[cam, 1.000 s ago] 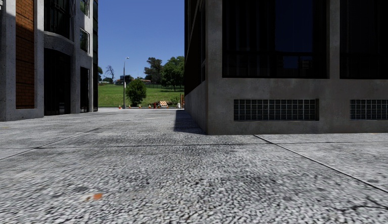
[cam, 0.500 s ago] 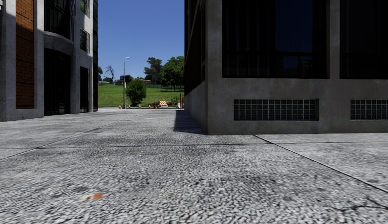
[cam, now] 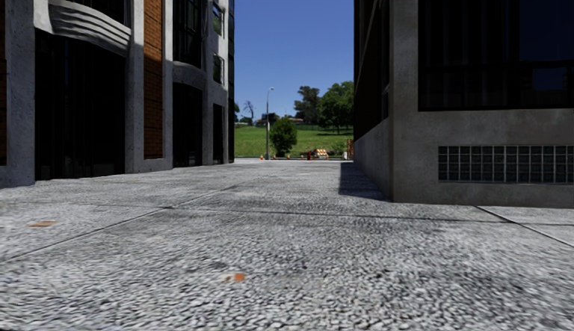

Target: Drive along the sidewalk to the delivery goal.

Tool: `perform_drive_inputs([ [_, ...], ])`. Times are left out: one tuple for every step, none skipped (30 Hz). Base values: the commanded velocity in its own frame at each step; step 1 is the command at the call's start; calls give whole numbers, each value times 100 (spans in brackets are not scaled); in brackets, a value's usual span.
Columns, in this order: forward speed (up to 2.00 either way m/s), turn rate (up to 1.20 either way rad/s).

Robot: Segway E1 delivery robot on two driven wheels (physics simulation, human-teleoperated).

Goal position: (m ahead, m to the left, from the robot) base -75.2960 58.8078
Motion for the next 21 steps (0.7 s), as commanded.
perform_drive_inputs([
  [0, 120],
  [0, 120],
  [0, 120],
  [0, 120],
  [0, 120],
  [0, 120],
  [0, 120],
  [0, 120],
  [0, 120],
  [0, 120],
  [0, 120],
  [0, 120],
  [0, 120],
  [0, 120],
  [0, 120],
  [0, 120],
  [0, 120],
  [0, 120],
  [0, 120],
  [0, 120],
  [0, 120],
])
